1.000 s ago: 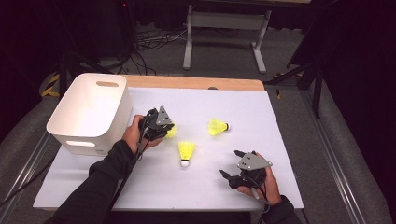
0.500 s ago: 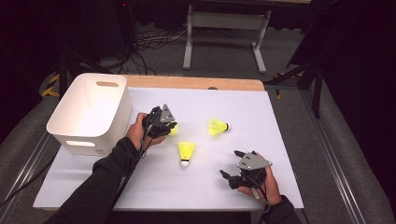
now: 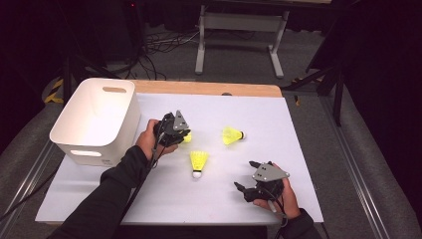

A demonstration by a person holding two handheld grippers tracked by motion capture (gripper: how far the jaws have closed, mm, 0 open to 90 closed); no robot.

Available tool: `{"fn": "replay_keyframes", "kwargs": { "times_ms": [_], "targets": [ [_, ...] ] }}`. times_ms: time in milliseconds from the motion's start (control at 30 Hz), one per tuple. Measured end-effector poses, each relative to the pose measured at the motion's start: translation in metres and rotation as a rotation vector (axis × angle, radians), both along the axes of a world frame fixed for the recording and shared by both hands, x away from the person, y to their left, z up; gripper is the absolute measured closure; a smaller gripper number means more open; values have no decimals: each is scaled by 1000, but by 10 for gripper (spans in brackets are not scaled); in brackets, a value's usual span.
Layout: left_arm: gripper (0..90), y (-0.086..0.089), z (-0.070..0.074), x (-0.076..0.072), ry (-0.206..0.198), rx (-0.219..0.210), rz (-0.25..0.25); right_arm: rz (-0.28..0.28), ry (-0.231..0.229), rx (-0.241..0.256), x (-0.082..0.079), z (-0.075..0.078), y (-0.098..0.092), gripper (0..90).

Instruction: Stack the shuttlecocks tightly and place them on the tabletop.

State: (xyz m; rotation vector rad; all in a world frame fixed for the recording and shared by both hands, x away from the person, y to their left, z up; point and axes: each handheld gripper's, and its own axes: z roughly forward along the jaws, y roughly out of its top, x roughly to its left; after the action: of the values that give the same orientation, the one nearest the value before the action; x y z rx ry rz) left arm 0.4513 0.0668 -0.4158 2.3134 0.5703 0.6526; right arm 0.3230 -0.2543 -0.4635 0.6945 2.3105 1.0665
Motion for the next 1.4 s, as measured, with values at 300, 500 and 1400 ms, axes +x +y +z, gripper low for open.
{"fn": "replay_keyframes", "kwargs": {
  "times_ms": [300,500,1400],
  "targets": [
    [750,-3,0,-2,-3,13,-12,9,7,-7,0,-1,1,147],
    [759,-3,1,-3,14,7,-20,14,10,-12,0,-1,2,146],
    [728,16,16,-23,-48,-49,-63,15,7,-11,-1,-1,3,146]
  ]
}}
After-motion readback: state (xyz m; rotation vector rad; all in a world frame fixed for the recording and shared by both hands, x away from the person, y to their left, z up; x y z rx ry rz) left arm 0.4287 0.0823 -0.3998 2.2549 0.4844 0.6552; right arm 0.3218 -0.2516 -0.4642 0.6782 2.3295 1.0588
